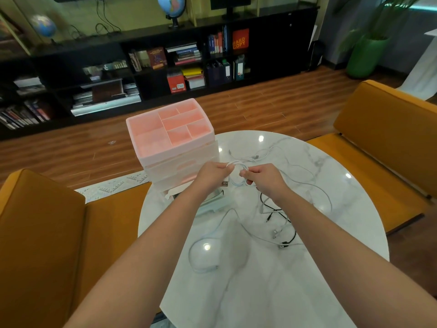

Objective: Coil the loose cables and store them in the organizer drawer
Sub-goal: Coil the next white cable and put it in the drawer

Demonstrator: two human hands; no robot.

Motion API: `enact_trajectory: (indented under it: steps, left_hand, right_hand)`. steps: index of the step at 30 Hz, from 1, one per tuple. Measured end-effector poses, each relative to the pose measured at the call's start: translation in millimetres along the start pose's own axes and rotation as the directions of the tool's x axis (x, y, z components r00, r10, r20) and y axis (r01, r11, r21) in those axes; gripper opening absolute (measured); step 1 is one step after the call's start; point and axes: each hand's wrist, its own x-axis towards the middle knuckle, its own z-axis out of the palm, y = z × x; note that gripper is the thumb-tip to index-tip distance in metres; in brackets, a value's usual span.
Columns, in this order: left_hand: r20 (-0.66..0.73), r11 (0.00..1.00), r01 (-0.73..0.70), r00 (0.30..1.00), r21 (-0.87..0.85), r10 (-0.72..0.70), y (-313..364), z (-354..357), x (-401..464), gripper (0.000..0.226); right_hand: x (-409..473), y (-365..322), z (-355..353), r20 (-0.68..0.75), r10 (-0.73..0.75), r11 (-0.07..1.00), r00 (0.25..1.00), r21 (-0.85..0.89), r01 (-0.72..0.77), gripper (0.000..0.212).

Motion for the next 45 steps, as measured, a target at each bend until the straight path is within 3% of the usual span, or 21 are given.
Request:
enact_trajectory:
  steps: [4, 7, 10, 15, 20, 24, 30, 33, 36, 37, 40, 45]
  left_hand:
    - [0.326, 0.924, 0.212, 0.940, -0.320, -0.103, -2.7, -9.0, -2.0, 0.023]
    - [0.450, 0.908, 0.247, 0.890, -0.340, -0.074, -7.5, -15.7, 1.3, 0.030]
    - [0.392, 0.938, 0.182, 0.918, -0.295, -0.055, -9.4, -14.8, 3.6, 0.030]
    - [0.114, 0.993, 0.051, 0.993, -0.103, -0.039, -15.7, -11.3, 10.2, 0.031]
    - [0.003, 0.998, -0.069, 0.998, -0.007, 0.069, -21.4, -2.4, 13.3, 0.034]
    - [-0.058, 0.984, -0.131, 0.989, 0.123, 0.139, -21.3, 5.6, 15.0, 0.030]
    - [-0.036, 0.958, -0.258, 0.964, 0.128, 0.264, -23.5, 7.8, 15.2, 0.014]
    - [0.033, 0.958, -0.277, 0.961, 0.072, 0.276, -23.6, 3.2, 13.4, 0.021]
    - [0.131, 0.956, -0.257, 0.962, 0.138, 0.240, -26.3, -2.6, 15.6, 0.050]
    - [0.156, 0.957, -0.249, 0.962, 0.151, 0.226, -26.4, -4.2, 15.8, 0.050]
    - [0.199, 0.972, -0.198, 0.965, 0.126, 0.170, -28.4, -7.9, 14.4, 0.027]
    - [0.100, 0.972, -0.188, 0.980, 0.140, 0.175, -25.9, -8.3, 12.9, 0.022]
  right_hand:
    - [2.2, -1.1, -1.9, -0.030, 0.031, 0.999, 0.999, -0.031, -0.032, 0.026]
    - [4.0, -1.1, -4.7, -0.030, 0.050, 0.998, 0.998, -0.025, -0.051, 0.026]
    - [3.6, -2.6, -5.3, -0.012, 0.074, 0.997, 0.997, -0.009, -0.074, 0.027]
    - [2.9, -7.6, -8.2, 0.009, 0.080, 0.997, 0.997, -0.005, -0.080, 0.022]
    - [2.7, -9.1, -9.9, 0.045, 0.093, 0.996, 0.995, -0.022, -0.092, 0.029]
    - [2.0, -10.6, -12.2, 0.066, 0.095, 0.995, 0.993, -0.043, -0.092, 0.022]
    - [2.4, -15.7, -12.7, 0.072, 0.112, 0.993, 0.991, -0.040, -0.110, 0.027]
    - [5.4, -16.4, -15.5, 0.072, 0.119, 0.992, 0.990, -0.041, -0.117, 0.032]
    - [5.1, -17.6, -18.9, 0.081, 0.131, 0.990, 0.988, -0.069, -0.126, 0.031]
    - [5.2, -18.7, -19.9, 0.080, 0.126, 0.990, 0.989, -0.068, -0.121, 0.032]
    - [5.4, -20.5, -22.0, 0.078, 0.116, 0.989, 0.990, -0.098, -0.108, 0.034]
    - [4.2, -16.3, -18.9, 0.054, 0.102, 0.994, 0.993, -0.043, -0.100, 0.035]
